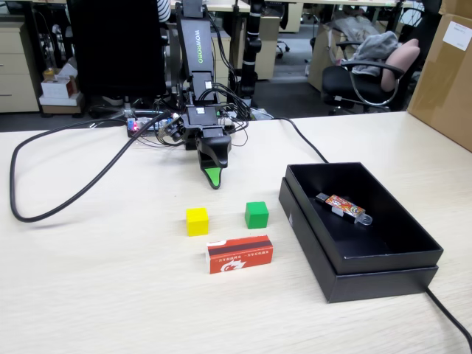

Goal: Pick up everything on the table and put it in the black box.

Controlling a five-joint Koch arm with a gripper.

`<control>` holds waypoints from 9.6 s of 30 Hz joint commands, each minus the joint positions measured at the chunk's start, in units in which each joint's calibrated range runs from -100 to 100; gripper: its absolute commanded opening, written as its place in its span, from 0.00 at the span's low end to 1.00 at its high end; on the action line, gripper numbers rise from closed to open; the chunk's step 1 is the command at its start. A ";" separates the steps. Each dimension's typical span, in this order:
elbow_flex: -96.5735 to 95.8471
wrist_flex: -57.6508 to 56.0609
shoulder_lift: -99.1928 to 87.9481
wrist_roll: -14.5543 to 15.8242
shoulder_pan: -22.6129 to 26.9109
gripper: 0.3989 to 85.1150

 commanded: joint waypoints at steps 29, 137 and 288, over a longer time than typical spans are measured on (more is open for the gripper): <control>14.70 -18.57 -0.10 1.51 3.57 0.57; 122.68 -76.97 74.03 7.77 15.68 0.04; 121.23 -79.47 70.24 3.66 14.99 0.04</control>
